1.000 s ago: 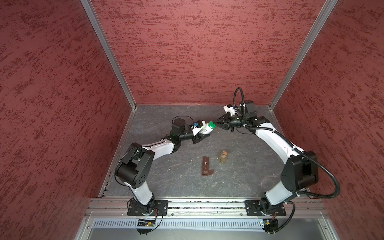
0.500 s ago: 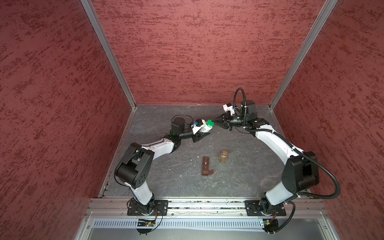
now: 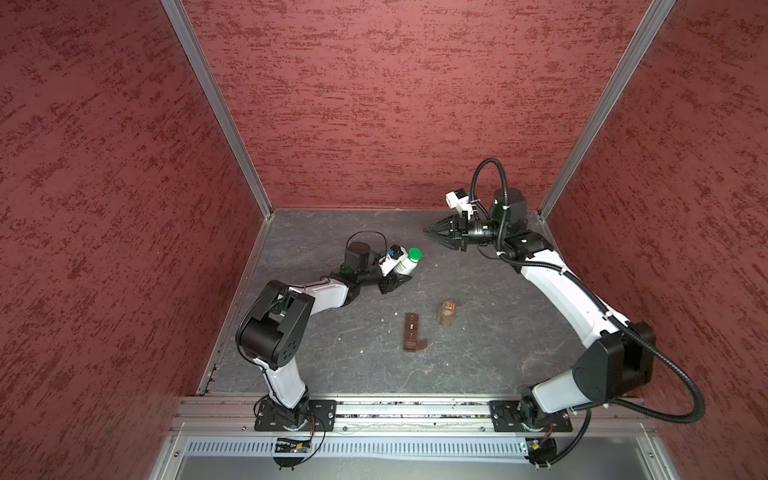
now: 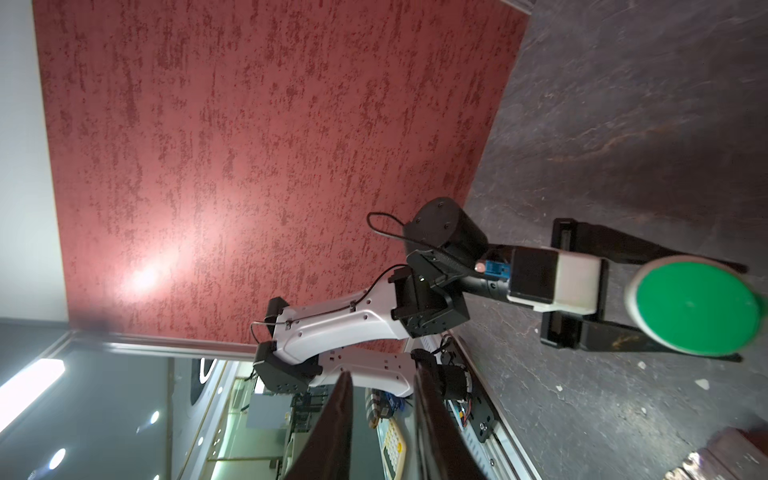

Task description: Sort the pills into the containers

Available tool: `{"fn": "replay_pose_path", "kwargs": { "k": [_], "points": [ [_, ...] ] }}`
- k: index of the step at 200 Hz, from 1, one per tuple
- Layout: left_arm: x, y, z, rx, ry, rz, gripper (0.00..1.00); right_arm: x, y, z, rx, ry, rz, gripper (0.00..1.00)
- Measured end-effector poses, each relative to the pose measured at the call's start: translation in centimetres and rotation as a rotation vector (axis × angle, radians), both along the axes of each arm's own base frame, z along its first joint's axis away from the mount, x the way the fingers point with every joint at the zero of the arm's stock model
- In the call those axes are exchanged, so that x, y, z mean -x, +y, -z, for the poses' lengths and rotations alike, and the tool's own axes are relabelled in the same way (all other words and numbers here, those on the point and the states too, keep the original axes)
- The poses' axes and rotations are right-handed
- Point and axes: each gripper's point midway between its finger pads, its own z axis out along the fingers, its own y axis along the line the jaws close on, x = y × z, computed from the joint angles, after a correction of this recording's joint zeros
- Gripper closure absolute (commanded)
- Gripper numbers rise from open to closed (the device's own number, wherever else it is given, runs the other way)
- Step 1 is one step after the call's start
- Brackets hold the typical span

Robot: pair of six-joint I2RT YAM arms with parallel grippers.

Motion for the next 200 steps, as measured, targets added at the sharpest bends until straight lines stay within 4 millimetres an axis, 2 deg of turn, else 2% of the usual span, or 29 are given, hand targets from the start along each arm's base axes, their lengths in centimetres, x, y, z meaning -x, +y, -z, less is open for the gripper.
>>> {"fn": "replay_pose_path", "kwargs": {
  "k": [15, 30, 78, 100, 122, 200],
  "points": [
    [0.3, 0.0, -0.1, 0.006, 0.006, 0.003, 1.00, -1.2, -0.4, 0.4, 0.074, -0.024, 0.059, 0.60],
    [0.4, 0.0, -0.6, 0.017, 0.005, 0.004, 1.00, -2.1, -1.0, 1.8, 0.159, -0.024, 0.110, 0.58],
    [1.5, -0.6, -2.5, 0.049, -0.021, 0.030, 1.00, -3.1, -1.2, 9.6, 0.371, 0.093, 0.140, 0.56],
    [2.0, -0.8, -2.7, 0.051, -0.023, 0.038, 1.00, -2.7, -0.7, 11.9, 0.407, 0.138, 0.119, 0.56],
    [2.2, -0.9, -2.6, 0.051, -0.021, 0.043, 1.00, -2.5, -0.1, 12.5, 0.414, 0.147, 0.099, 0.58],
    [2.3, -0.8, -2.2, 0.041, 0.001, 0.037, 1.00, -1.4, 1.0, 11.8, 0.390, 0.127, 0.046, 0.65]
  ]
}}
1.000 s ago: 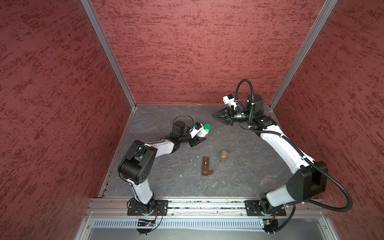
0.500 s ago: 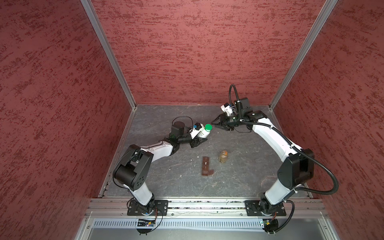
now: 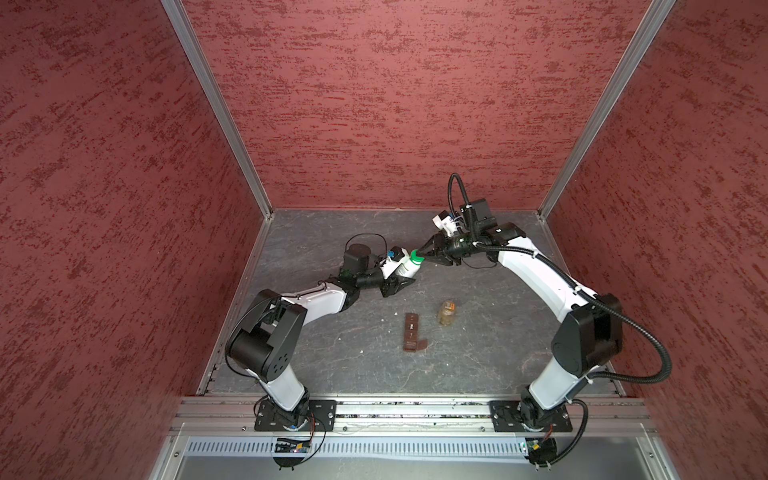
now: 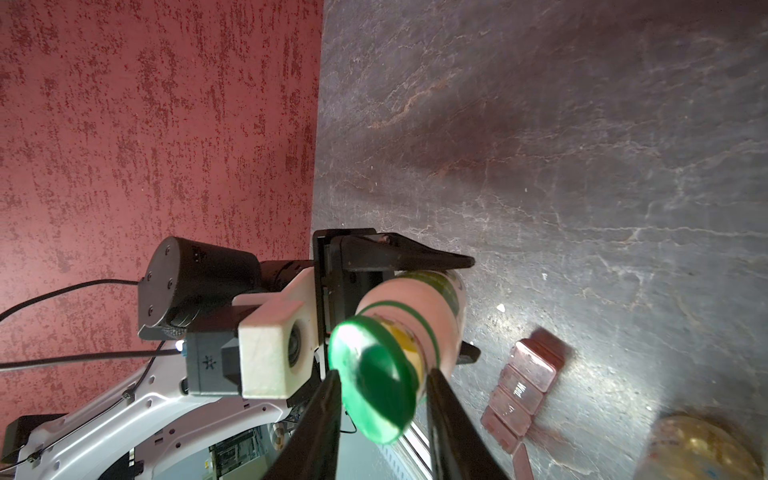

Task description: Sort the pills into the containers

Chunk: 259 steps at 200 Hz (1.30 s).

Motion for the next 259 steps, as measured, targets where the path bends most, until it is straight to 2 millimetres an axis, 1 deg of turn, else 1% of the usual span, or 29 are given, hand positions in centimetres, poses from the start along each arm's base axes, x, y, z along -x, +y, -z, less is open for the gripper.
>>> {"fn": "replay_pose_path", "kwargs": {
  "k": [51, 88, 142, 184, 204, 218, 259],
  "points": [
    [0.0, 0.0, 0.1, -0.004, 0.007, -0.001, 1.00, 0.3, 0.2, -1.4, -0.030, -0.033, -0.013, 0.71],
    [0.0, 0.1, 0.2, -0.006, 0.006, -0.006, 1.00, 0.3, 0.2, -1.4, -0.030, -0.035, -0.013, 0.77],
    [-0.2, 0.2, 0.2, -0.010, 0.004, -0.016, 1.00, 0.3, 0.2, -1.4, -0.030, -0.035, -0.014, 0.80],
    [-0.2, 0.2, 0.2, -0.011, 0.003, -0.019, 1.00, 0.2, 0.1, -1.4, -0.028, -0.037, -0.012, 0.87],
    [-0.3, 0.2, 0.3, -0.013, 0.004, -0.021, 1.00, 0.2, 0.1, -1.3, -0.020, -0.041, -0.012, 0.89],
    [-0.3, 0.3, 0.3, -0.015, 0.007, -0.027, 0.92, 0.2, 0.0, -1.3, -0.015, -0.046, -0.013, 0.89],
    [-0.5, 0.4, 0.5, -0.025, 0.010, -0.042, 0.81, 0.1, -0.2, -1.1, 0.021, -0.066, -0.006, 0.91]
  ]
}}
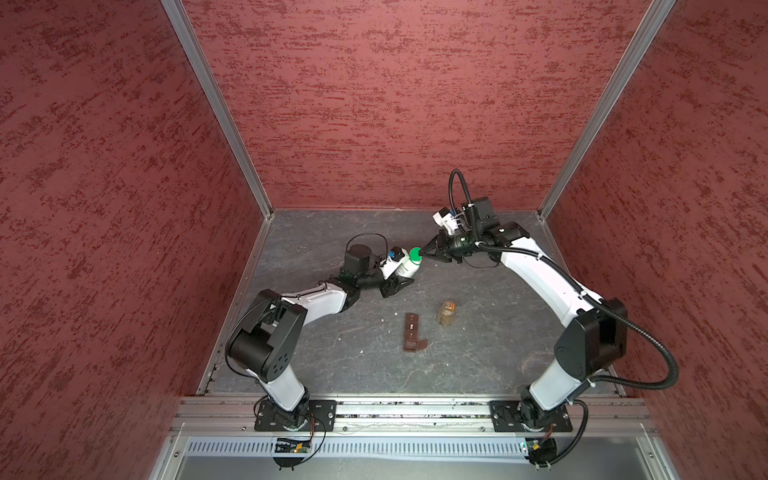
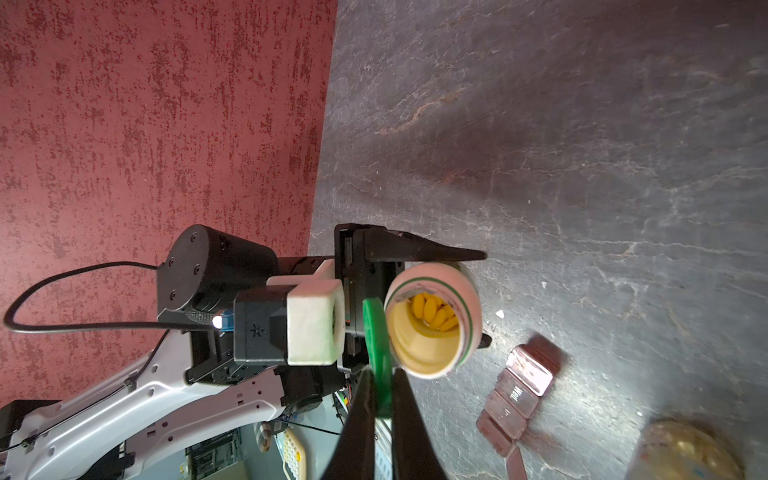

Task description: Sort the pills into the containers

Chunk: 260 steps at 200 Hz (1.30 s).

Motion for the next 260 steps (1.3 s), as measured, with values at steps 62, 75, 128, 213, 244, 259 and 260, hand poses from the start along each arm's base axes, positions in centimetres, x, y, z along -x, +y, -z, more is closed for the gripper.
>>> {"fn": "replay_pose_path", "kwargs": {
  "k": [62, 75, 128, 213, 244, 259, 260],
  "points": [
    [0.3, 0.3, -0.2, -0.010, 0.007, -0.012, 0.70, -0.3, -0.5, 0.4, 0.045, -0.016, 0.018, 0.93],
    [0.5, 0.4, -0.4, -0.012, 0.004, -0.016, 0.67, -0.2, -0.5, 0.3, 0.048, -0.017, 0.017, 0.93],
    [0.8, 0.7, -0.5, -0.019, 0.010, -0.024, 0.59, -0.2, -0.7, 0.4, 0.061, -0.018, 0.022, 0.94],
    [1.1, 0.8, -0.5, -0.028, 0.014, -0.031, 0.50, -0.2, -0.9, 0.7, 0.078, -0.015, 0.028, 0.95],
    [1.2, 1.0, -0.4, -0.028, 0.016, -0.032, 0.45, -0.6, -1.7, 1.1, 0.109, -0.016, 0.057, 0.96],
    [1.3, 1.0, -1.2, -0.018, -0.003, -0.032, 0.43, -1.1, -2.6, 1.5, 0.135, -0.010, 0.089, 0.96],
    [1.3, 1.0, -1.3, -0.017, -0.005, -0.032, 0.43, -1.1, -2.7, 1.5, 0.136, -0.010, 0.089, 0.96]
  ]
}}
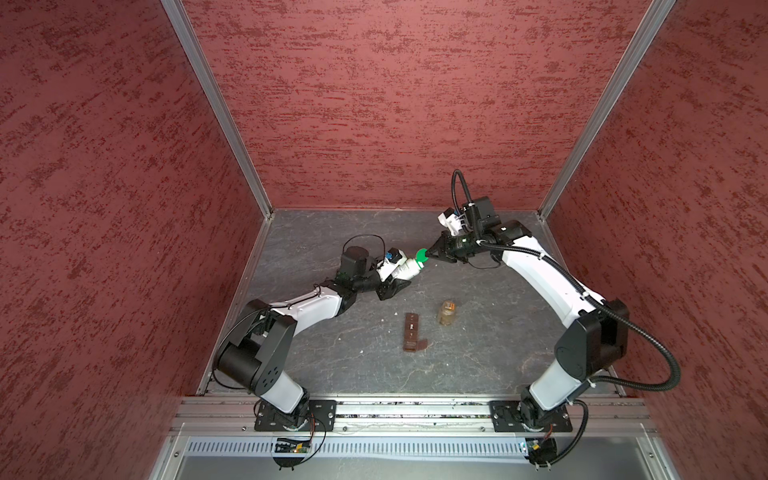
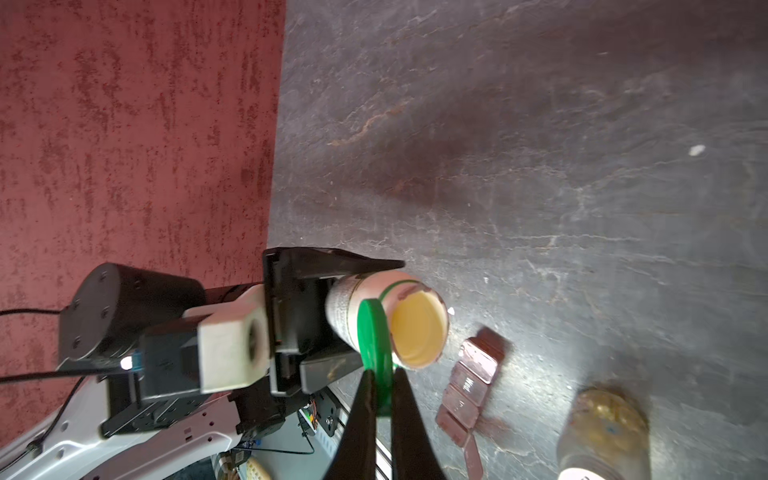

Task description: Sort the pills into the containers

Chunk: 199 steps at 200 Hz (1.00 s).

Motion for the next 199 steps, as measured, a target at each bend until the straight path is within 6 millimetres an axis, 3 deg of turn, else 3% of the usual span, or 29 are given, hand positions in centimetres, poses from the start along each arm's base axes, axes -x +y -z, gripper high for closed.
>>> {"fn": "replay_pose_path", "kwargs": {
  "k": [11, 24, 49, 112, 176, 199],
  "points": [
    [0.0, 0.0, -0.8, 0.012, -0.022, 0.002, 0.44, -0.2, -0.4, 0.2, 0.013, 0.001, 0.013, 0.96],
    [0.0, -0.1, -1.6, 0.023, -0.045, 0.006, 0.55, -0.3, -0.8, 0.5, 0.027, 0.004, 0.026, 0.96],
    [0.2, -0.1, -1.9, 0.032, -0.045, 0.016, 0.66, -0.3, -1.2, 1.0, 0.045, 0.014, 0.037, 0.97],
    [0.1, -0.4, -1.6, 0.048, -0.047, 0.019, 0.25, -0.2, -1.1, 1.2, 0.039, 0.022, 0.033, 0.97],
    [-0.3, -1.1, 0.2, 0.151, -0.035, 0.034, 0.12, 0.2, -0.3, 0.5, -0.021, 0.042, 0.013, 0.97],
    [-0.6, -1.7, -0.1, 0.218, -0.037, 0.050, 0.11, 0.4, 0.1, -0.1, -0.056, 0.046, 0.001, 0.97]
  ]
}}
